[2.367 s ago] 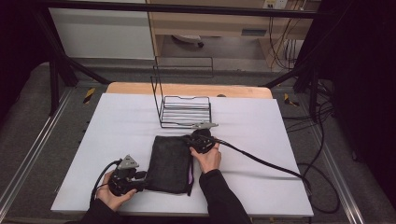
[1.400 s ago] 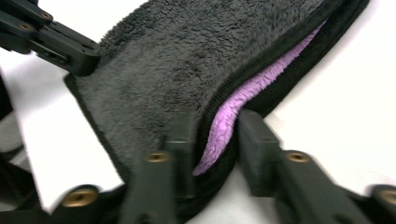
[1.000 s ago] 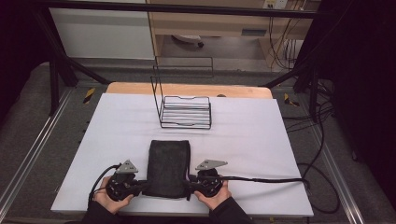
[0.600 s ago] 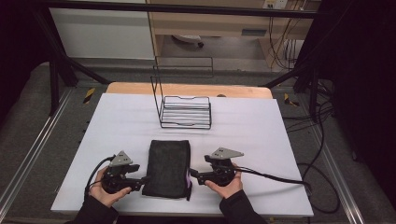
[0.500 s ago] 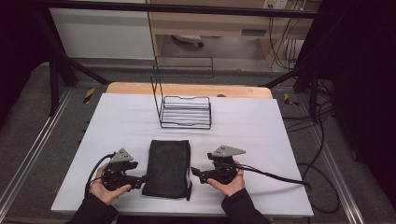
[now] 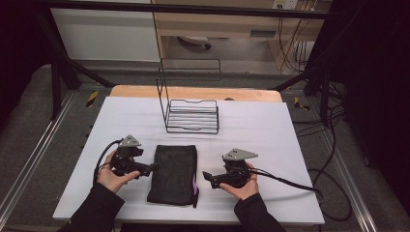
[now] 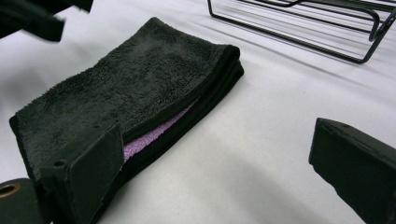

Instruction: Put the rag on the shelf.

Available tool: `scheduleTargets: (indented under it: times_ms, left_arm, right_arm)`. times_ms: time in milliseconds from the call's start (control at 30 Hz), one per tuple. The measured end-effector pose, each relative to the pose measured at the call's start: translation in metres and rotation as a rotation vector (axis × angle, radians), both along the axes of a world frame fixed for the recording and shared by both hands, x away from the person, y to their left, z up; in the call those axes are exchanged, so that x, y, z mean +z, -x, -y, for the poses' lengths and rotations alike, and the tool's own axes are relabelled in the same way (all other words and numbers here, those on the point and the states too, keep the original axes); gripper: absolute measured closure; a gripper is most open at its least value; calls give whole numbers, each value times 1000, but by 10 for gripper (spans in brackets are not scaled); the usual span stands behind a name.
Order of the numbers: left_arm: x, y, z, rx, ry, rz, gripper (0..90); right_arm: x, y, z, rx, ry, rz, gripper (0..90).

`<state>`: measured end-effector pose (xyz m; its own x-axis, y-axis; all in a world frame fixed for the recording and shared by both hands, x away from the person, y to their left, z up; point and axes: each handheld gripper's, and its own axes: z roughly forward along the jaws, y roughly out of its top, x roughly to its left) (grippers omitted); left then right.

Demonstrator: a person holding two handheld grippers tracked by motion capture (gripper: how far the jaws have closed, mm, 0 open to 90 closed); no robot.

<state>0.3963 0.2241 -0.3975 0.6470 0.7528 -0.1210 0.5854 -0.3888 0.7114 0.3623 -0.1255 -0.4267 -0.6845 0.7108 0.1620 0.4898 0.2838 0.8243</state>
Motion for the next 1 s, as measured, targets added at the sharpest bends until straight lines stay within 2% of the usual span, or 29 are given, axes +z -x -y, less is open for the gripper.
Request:
scheduleTargets:
  times_ms: [67,167,267,400,567,800,867,1000]
  left_arm:
    - [-1,-7,2,24,2,3,138]
    - [-5,-17,5,52,-26,12,196]
    - [-12,-28,7,82,-18,-5,254]
    - [-22,-39,7,113,-19,-29,379]
    - [-37,-45,11,101,-39,-72,466]
    - [-44,-47,11,89,1,-100,577]
    - [-44,-46,13,82,3,-101,635]
    - [-45,-44,16,80,2,-95,687]
  right_arm:
    - [-1,1,0,-5,4,2,34]
    - [-2,1,-1,-4,10,0,34]
    - [-2,1,-1,-5,13,0,34]
    - [-3,1,-1,-5,14,-3,36]
    - [-4,0,-2,-6,18,-13,43]
    - [-4,-5,-3,-12,3,-21,75]
    - [-4,-8,-4,-21,-5,-23,84]
    - [-4,-17,-6,-47,-16,-25,118]
